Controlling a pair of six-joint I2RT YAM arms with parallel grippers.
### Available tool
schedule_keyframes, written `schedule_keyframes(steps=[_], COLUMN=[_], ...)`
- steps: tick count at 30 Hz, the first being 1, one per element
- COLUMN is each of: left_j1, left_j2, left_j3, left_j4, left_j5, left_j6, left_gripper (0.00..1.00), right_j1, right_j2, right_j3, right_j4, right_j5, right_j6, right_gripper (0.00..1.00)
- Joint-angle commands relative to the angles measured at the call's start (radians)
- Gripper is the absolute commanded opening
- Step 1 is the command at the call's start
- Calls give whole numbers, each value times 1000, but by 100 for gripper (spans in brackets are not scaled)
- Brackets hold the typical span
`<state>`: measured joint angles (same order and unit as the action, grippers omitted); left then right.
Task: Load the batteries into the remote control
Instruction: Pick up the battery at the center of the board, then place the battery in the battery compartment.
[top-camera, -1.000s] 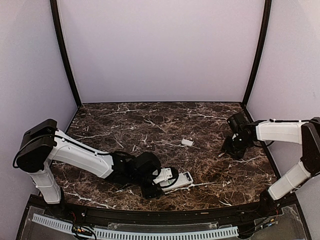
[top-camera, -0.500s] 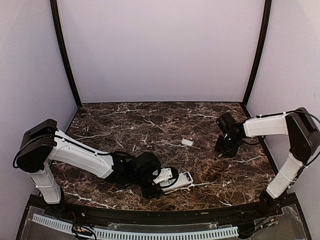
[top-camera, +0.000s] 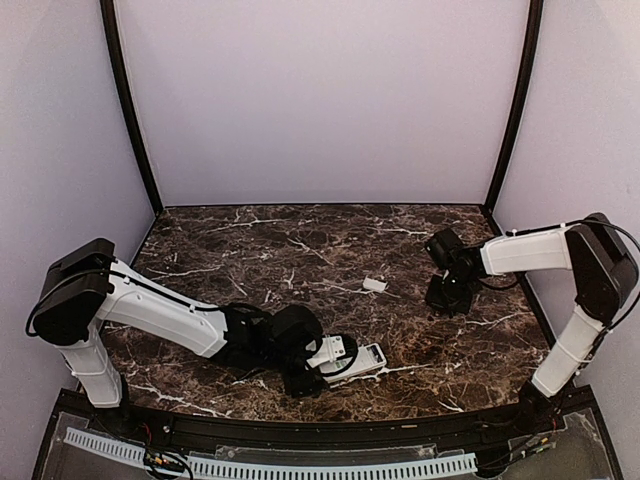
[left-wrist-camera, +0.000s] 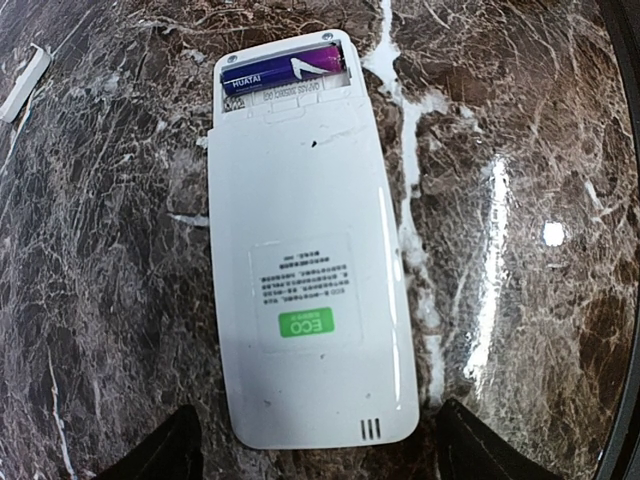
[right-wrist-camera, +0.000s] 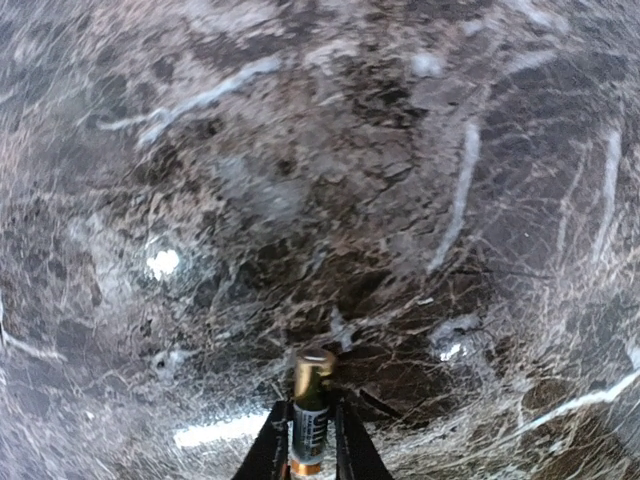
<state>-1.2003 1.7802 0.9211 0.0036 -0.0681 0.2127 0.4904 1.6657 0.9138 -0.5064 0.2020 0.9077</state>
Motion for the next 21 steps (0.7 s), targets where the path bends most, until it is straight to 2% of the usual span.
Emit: schedule_keyframes(steps=[1,2,6,10,14,16,21], left_j1=[-2,-2,-2,-2,0,4,8], left_j2=[21,21,17,-9,-62,-91,-128], left_j3=[-11,-11,-10,-12,-19,-20,-43], left_j4=[-51,-50,-54,-50,-45,-44,-22], left_j5=[-27,-27,-34,-29,-19,-11,-14], left_j6=[2,2,1,-6,-11,-10,-7], left_gripper=[79,79,79,79,79,80,80], right_j1=[9,8,10,23,77,109,237], right_j2=[-1,3,-5,-64,-153,-183,-283], right_j3=[-18,-15,-11,-16,-8,0,-14], right_j4=[-20,-20,26,133,188,190,171], right_j5=[-32,-40,-107,-256,-397,-519,-692], right_j6=[-39,-50,-121,-289,-498,-582,-704], right_gripper=[3,0,0,0,0,0,0])
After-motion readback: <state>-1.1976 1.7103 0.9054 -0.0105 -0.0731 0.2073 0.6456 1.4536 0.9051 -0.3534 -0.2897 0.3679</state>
